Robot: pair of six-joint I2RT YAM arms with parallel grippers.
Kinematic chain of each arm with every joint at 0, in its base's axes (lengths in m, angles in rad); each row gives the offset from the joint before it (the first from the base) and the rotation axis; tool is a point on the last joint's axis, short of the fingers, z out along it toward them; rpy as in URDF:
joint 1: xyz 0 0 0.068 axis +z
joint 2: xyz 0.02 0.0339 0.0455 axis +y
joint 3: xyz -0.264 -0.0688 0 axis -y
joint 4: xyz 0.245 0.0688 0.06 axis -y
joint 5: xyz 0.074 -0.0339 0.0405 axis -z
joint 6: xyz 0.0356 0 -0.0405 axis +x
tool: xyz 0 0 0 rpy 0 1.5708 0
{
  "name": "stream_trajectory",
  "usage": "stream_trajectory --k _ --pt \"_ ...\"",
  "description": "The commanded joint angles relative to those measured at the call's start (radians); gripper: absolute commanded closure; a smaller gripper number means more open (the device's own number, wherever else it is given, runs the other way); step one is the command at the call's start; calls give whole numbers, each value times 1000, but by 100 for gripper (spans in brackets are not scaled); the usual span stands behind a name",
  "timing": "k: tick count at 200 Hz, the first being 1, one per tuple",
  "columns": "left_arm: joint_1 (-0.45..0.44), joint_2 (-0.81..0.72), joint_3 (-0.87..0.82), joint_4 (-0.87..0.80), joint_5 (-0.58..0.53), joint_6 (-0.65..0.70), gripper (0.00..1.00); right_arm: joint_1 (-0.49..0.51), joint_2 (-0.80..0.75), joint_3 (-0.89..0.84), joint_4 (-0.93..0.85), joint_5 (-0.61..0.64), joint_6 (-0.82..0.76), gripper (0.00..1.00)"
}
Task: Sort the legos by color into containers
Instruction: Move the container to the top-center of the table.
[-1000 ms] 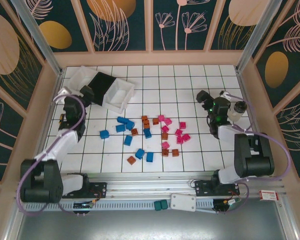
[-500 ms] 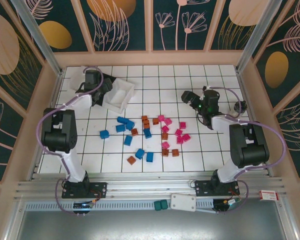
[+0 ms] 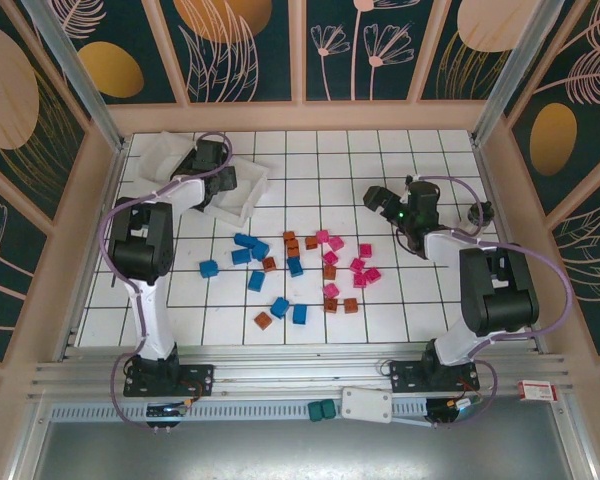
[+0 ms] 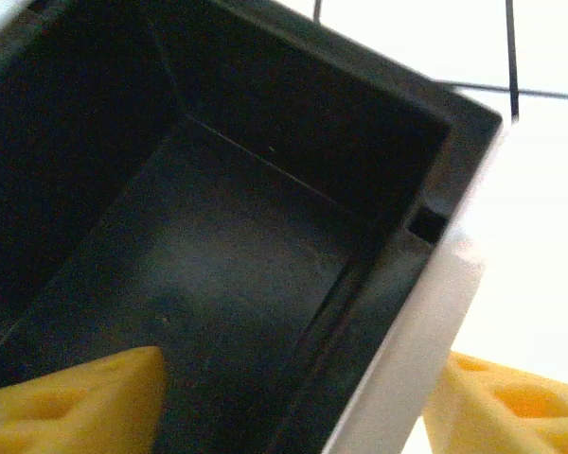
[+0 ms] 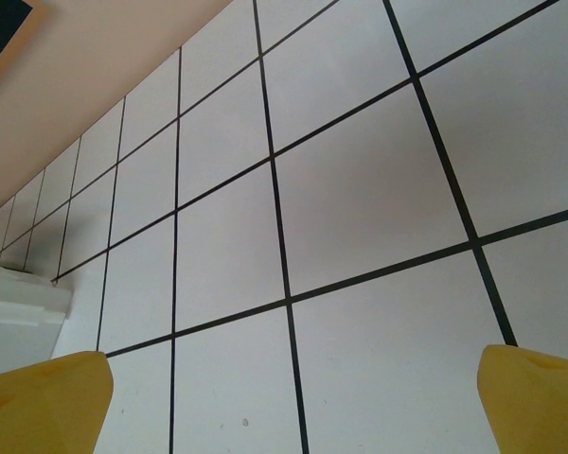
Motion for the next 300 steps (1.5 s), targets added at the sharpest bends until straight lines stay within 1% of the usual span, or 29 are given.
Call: stream_trajectory --k 1,28,59,81,90,141,178,194,235,263,300 --pt "0 35 48 -72 -10 0 42 -14 -47 -6 -12 -4 -16 1" --pt "-11 31 58 -70 62 -47 56 -27 -74 -24 -11 4 -12 1" --pt "-47 63 125 -111 124 -108 74 -43 -104 -57 7 6 1 1" --pt "-106 117 212 -171 125 -142 94 -58 -123 -81 13 2 8 1" --pt "-132 140 253 -194 131 -158 100 -65 -133 -92 13 3 8 1" --pt "-282 232 419 -290 87 -317 100 -107 -205 -152 -3 6 -7 1" --pt "-364 262 498 -334 64 -401 100 -127 -245 -178 -15 5 -16 1" --pt "-396 267 498 -342 27 -436 100 -133 -255 -187 -15 -3 -17 1" --pt "-430 286 489 -332 52 -530 100 -136 -273 -196 -29 -6 -15 1" --pt "-456 281 473 -299 65 -562 100 -135 -286 -207 -28 -6 -14 1" --pt "-458 305 504 -291 87 -576 100 -134 -288 -221 -21 -24 2 1"
